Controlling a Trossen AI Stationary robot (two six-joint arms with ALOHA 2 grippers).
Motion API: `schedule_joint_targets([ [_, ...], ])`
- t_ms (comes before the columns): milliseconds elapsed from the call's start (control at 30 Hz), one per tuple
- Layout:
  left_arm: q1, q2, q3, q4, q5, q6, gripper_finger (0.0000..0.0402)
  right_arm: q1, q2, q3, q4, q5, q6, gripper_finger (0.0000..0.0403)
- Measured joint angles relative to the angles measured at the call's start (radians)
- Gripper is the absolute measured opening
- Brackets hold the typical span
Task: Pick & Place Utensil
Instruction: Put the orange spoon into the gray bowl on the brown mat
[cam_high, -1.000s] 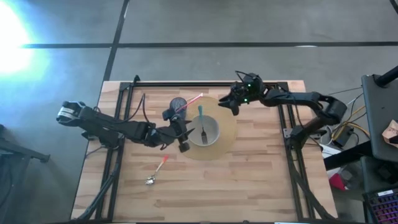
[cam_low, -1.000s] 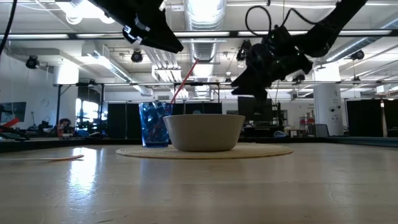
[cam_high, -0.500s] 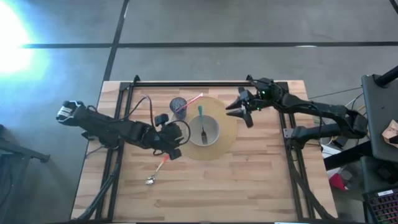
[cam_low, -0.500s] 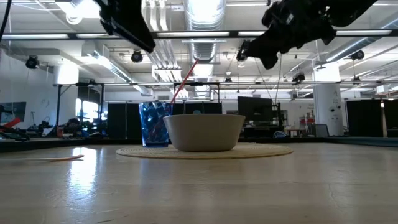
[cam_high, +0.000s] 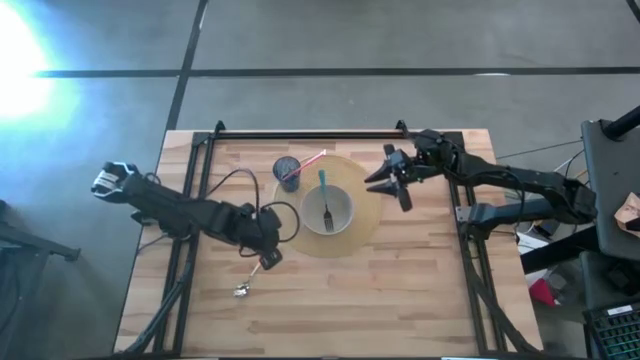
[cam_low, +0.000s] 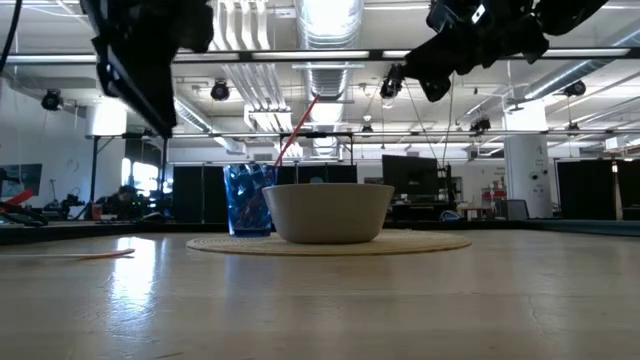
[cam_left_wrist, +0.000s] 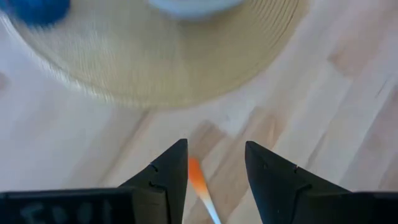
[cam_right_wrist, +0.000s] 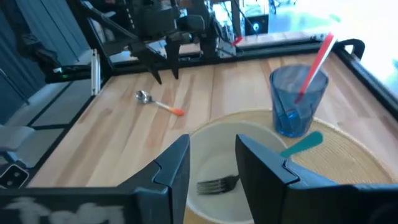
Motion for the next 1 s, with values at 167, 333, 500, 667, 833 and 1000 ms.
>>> schedule_joint_targets([
  [167, -0.010, 0.000, -0.069, -0.002, 0.046, -0.134, 0.0151, 0.000, 0.015, 0.000, -0.028, 0.000, 0.002, 0.0132],
  [333, -0.017, 0.000, -0.130, 0.000, 0.098, -0.273, 0.0151, 0.000, 0.027, -0.008, -0.034, 0.000, 0.004, 0.0130],
  [500, -0.040, 0.000, -0.167, 0.013, 0.107, -0.369, 0.0151, 0.000, 0.027, -0.014, -0.060, 0.000, 0.004, 0.0121],
  [667, -0.077, 0.000, -0.208, 0.079, 0.129, -0.431, 0.0151, 0.000, 0.027, -0.019, -0.059, 0.000, 0.003, 0.0113],
  [833, -0.111, 0.002, -0.225, 0.155, 0.156, -0.470, 0.0151, 0.000, 0.027, -0.019, -0.058, 0.000, 0.002, 0.0107],
  [1000, -0.134, 0.030, -0.224, 0.221, 0.194, -0.479, 0.0151, 0.000, 0.027, -0.019, -0.058, 0.000, -0.001, 0.0102],
])
